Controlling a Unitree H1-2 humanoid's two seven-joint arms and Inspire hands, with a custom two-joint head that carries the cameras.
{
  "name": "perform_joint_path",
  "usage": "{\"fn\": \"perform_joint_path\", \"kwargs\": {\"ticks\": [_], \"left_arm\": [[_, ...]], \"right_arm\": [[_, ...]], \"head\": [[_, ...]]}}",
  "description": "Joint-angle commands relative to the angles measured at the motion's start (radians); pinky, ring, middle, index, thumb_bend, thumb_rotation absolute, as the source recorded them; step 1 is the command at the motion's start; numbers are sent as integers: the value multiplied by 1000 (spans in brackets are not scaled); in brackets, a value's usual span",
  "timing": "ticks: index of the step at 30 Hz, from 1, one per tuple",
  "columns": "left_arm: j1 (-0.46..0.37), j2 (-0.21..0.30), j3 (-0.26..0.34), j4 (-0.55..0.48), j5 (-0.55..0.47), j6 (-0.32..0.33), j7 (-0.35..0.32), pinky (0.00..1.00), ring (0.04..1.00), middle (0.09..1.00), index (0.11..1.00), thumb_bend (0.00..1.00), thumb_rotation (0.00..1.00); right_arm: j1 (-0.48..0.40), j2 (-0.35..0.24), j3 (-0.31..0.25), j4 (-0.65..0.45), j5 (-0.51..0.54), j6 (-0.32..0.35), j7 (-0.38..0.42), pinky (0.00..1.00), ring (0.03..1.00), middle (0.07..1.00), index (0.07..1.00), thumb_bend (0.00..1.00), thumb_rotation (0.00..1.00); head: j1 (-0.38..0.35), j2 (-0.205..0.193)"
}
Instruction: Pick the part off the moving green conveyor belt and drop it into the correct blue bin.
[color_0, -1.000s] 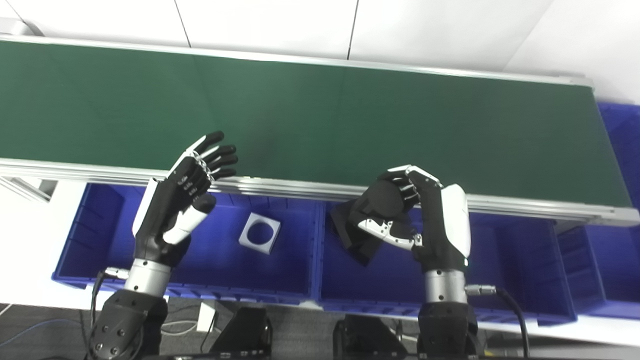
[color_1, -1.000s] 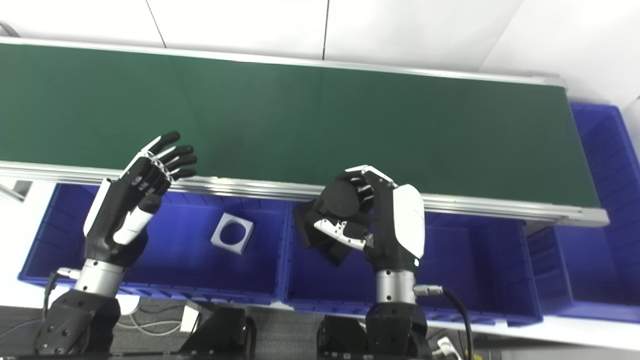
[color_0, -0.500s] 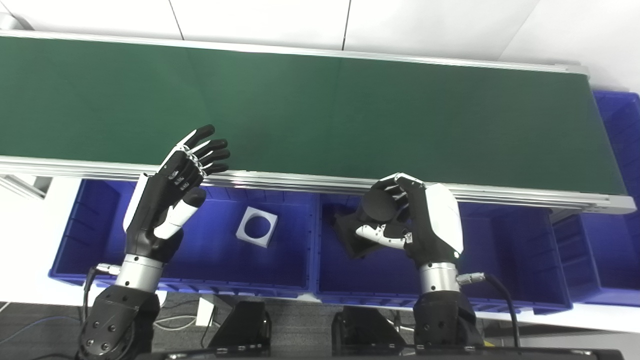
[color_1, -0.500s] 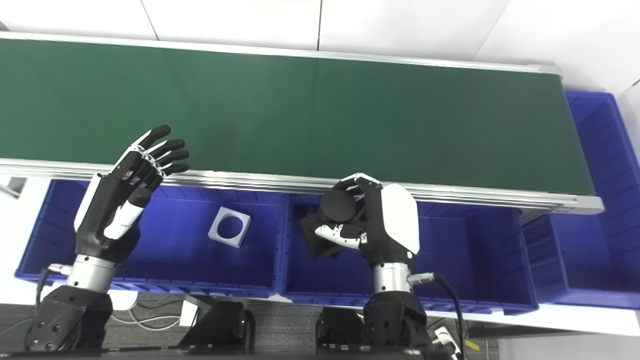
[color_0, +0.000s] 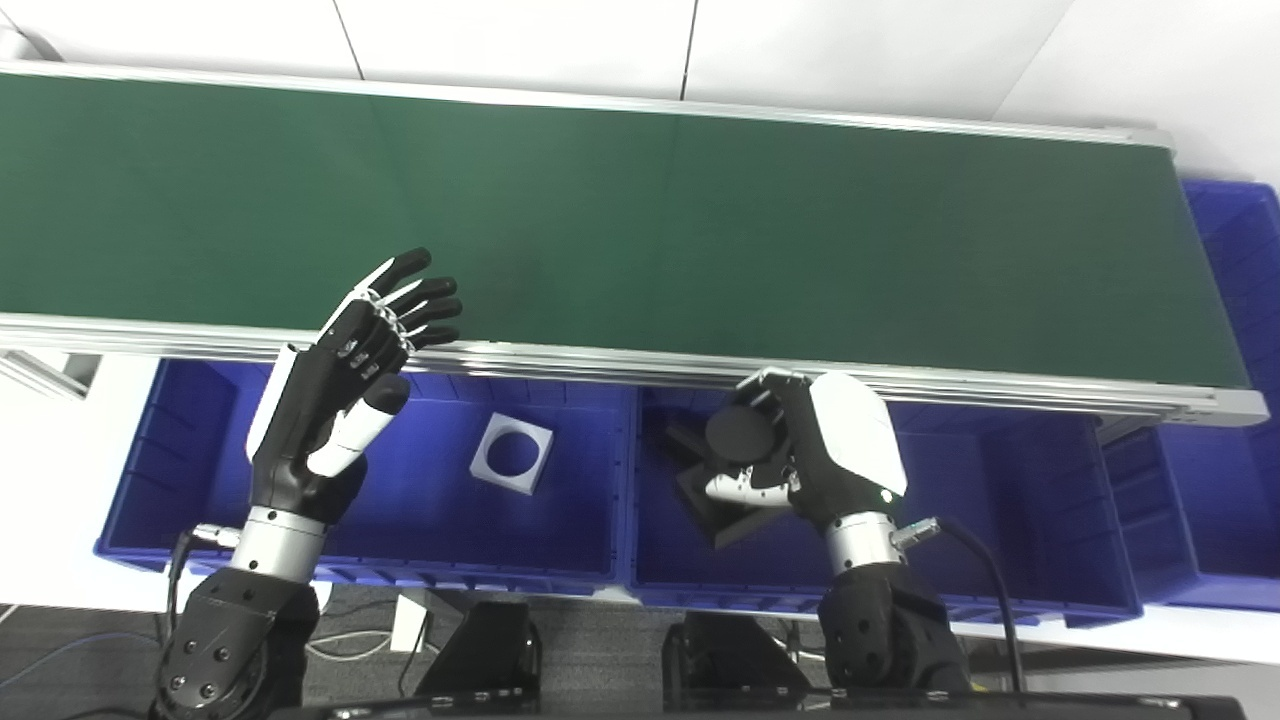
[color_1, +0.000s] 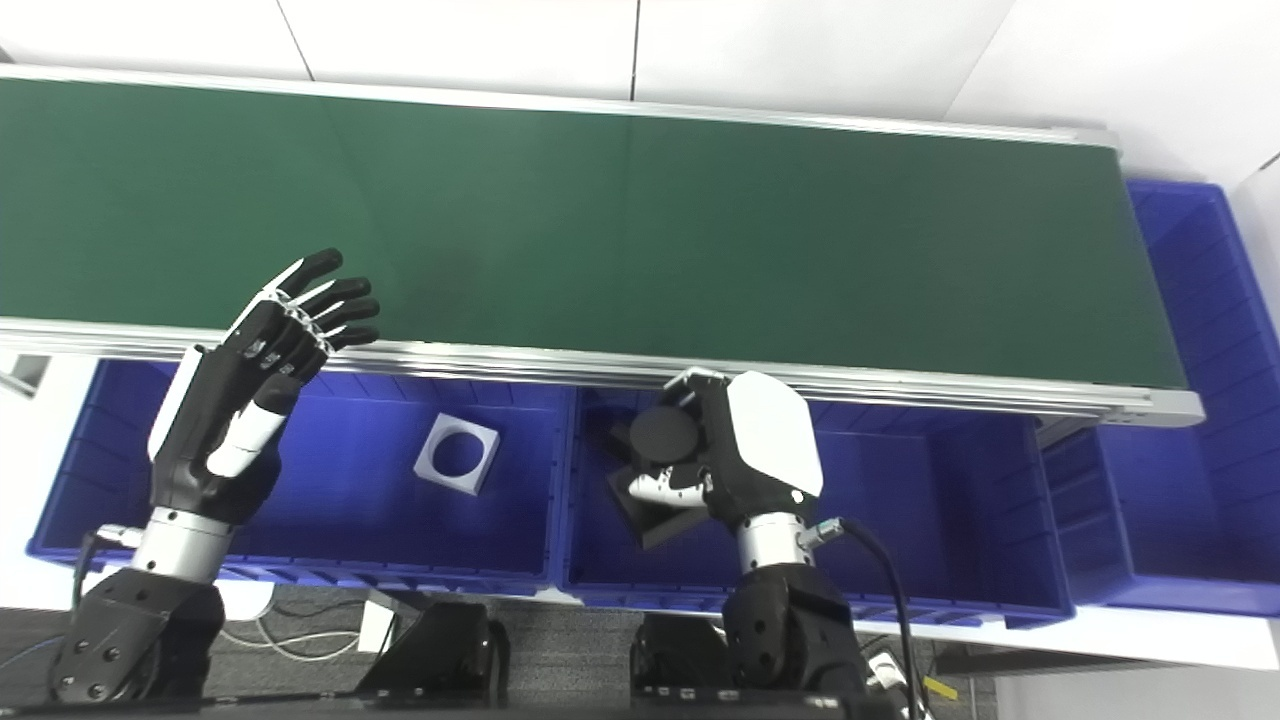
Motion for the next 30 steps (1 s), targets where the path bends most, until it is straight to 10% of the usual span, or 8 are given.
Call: {"fn": "perform_joint_path", "kwargs": {"ticks": [1,9,22,30], "left_arm": [[-14,5,6,-9,-12,-21,-11,735,785,808,865,777,668],[-24,8,10,9,-15,-31,-15,736,785,806,862,776,666],[-25,4,17,22,-15,-42,-25,739,785,809,866,760,664],[-23,-3,5,40,22,-57,-25,736,783,809,866,787,672]], "right_arm": [[-15,-10,23,-54,-43,12,59,538,632,694,662,625,141],[-26,-49,60,-80,-88,-13,168,687,874,908,920,741,602],[-17,-45,55,-63,10,-70,21,690,807,887,932,759,614],[10,5,1,-42,411,-235,-147,668,764,830,902,669,634]], "head": [[0,-1],[2,-10],[10,-33],[39,-65]]}}
